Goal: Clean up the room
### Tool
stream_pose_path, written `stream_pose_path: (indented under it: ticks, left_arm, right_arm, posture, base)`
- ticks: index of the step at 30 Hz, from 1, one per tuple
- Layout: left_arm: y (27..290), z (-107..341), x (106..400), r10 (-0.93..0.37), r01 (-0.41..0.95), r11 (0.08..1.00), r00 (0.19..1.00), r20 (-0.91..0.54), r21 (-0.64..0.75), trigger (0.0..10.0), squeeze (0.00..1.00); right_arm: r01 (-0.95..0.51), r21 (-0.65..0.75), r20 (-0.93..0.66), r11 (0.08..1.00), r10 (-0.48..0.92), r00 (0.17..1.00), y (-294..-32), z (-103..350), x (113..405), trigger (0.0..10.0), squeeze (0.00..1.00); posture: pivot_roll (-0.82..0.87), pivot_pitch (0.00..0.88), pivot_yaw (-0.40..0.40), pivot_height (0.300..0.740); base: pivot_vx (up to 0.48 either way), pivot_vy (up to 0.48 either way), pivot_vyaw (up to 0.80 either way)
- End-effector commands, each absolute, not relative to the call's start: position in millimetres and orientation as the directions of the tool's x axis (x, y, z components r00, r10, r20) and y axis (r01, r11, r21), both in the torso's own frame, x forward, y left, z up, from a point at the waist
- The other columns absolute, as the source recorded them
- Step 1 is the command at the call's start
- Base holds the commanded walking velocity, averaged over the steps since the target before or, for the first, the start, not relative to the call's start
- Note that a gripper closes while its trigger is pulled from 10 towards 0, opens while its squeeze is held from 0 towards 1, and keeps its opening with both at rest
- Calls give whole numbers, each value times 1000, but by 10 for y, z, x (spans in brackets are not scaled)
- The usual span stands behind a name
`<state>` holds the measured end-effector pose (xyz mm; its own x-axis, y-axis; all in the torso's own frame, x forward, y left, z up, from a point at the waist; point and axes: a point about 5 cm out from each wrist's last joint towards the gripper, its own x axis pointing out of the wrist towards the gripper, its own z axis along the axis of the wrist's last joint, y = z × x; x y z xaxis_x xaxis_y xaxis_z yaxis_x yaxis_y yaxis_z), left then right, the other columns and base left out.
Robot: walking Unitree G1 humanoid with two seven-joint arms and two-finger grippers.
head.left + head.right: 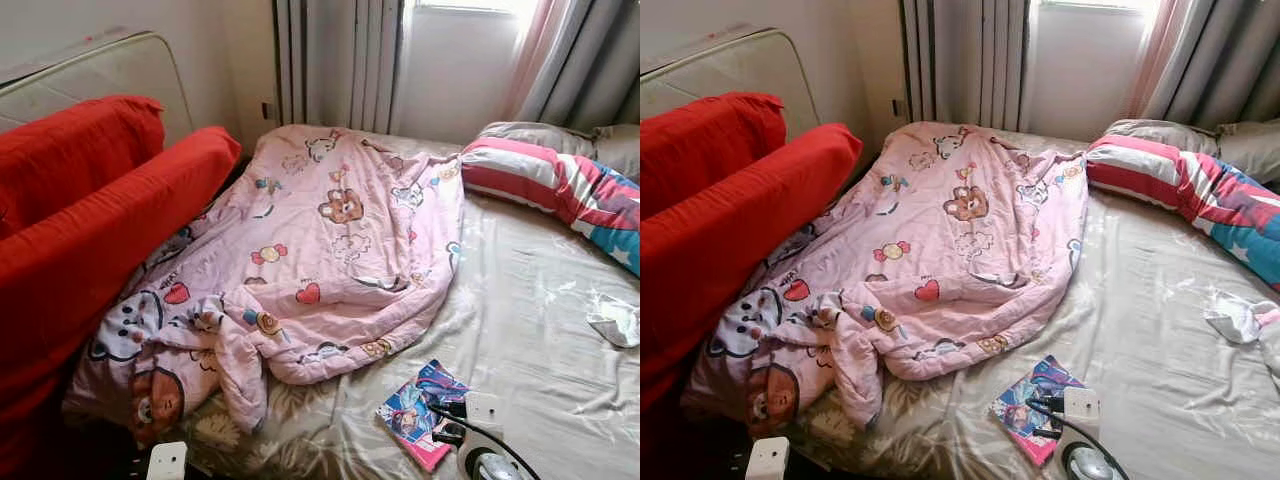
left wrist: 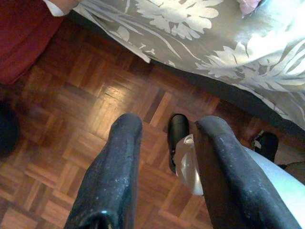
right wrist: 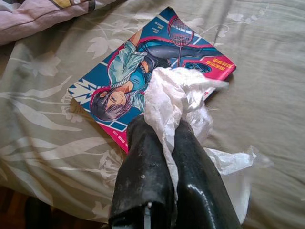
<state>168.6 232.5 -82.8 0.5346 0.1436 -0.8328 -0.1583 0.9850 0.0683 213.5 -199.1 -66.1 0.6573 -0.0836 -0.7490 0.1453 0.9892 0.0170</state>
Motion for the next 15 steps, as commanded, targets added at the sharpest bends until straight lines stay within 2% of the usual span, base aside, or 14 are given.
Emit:
stream_pose_path:
  ticks: [1,15]
  left_arm:
    - [2344,-829,1677,143,-145,986,524,-839,77,10000,0]
    - [2349,-828,1677,144,-151,986,524,-839,75,10000,0]
  right_arm:
    - [157,24,-748,987,-86,658,-1993,-666,2125,10000,0]
    - [150,25,-750,988,-80,657,-1983,-663,2136,10000,0]
  posture:
    - [7,0,-17,740]
    - [8,0,-12,740]
  base:
    - [0,0,0]
    - [0,0,0]
